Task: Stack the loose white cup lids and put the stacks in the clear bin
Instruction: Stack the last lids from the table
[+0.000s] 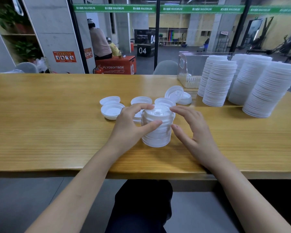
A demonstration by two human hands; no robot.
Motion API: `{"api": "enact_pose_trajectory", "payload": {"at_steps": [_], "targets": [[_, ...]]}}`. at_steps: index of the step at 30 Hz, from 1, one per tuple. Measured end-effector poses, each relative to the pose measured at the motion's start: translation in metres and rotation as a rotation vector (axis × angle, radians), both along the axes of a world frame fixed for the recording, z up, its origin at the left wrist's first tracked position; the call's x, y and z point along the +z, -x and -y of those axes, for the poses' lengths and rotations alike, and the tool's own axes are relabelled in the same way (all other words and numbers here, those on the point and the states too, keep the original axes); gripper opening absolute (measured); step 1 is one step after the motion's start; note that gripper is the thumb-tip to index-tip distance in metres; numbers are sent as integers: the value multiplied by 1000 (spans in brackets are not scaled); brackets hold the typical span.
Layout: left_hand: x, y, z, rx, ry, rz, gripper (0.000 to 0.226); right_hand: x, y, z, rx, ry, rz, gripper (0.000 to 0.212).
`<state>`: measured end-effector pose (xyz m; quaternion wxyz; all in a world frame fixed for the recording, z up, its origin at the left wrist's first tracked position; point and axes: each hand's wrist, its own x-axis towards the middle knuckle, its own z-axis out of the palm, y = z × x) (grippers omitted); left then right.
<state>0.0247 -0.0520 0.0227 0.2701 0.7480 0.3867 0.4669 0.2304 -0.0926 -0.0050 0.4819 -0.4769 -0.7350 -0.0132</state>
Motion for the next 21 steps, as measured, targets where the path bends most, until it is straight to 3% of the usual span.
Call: {"api": "enact_pose_trajectory", "payload": {"at_steps": [6, 11, 15, 21], "targets": [[-4, 1, 2, -2, -27, -10, 41, 0, 1, 0, 12, 1, 25, 37], [-7, 4, 0, -6, -38, -6, 55, 1, 0, 1, 14, -5, 20, 38], [-4, 23, -15, 111, -81, 19, 43, 1, 1, 2, 21, 4, 7, 38], [-11, 64, -52, 432, -170, -372, 30, 0, 1, 1, 9, 1, 20, 39]]}}
